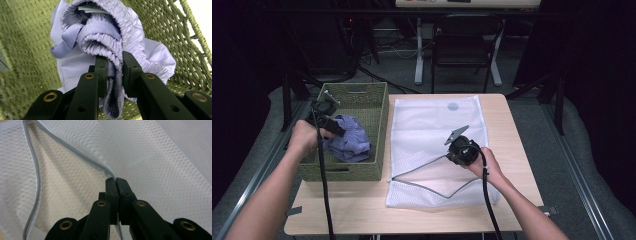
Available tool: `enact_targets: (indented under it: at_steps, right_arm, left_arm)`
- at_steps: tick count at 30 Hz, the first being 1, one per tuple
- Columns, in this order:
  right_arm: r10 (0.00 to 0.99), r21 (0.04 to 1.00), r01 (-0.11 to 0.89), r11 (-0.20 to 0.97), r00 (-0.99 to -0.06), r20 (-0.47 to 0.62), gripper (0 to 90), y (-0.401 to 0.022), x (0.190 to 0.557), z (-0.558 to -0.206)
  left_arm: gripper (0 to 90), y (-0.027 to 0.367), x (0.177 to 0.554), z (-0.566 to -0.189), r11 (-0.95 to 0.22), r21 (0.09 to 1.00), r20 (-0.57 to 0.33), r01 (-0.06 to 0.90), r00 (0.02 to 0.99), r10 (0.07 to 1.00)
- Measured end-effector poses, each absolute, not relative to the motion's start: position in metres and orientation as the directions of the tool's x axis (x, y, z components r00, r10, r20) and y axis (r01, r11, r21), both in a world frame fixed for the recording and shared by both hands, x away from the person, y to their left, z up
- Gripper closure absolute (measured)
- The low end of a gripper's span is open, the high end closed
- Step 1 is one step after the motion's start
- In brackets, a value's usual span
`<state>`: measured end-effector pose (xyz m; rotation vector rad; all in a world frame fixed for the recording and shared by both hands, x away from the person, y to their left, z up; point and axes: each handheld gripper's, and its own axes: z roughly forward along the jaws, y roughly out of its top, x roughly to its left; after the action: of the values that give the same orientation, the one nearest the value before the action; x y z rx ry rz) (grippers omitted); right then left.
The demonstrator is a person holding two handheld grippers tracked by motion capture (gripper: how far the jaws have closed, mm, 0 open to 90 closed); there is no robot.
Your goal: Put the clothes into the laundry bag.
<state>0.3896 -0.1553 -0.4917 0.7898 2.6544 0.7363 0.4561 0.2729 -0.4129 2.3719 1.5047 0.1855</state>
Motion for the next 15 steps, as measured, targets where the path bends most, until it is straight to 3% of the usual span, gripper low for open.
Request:
enact_targets:
  at_steps: [15]
  right_arm:
    - [0.568,0.539,0.427,0.726,-0.814,-0.12,88.9,-0.155,0.39,-0.491]
  left_arm:
    - [77.0,0.282,0.455,-0.381,-0.4,0.349,-0.026,0.848,0.435,0.9]
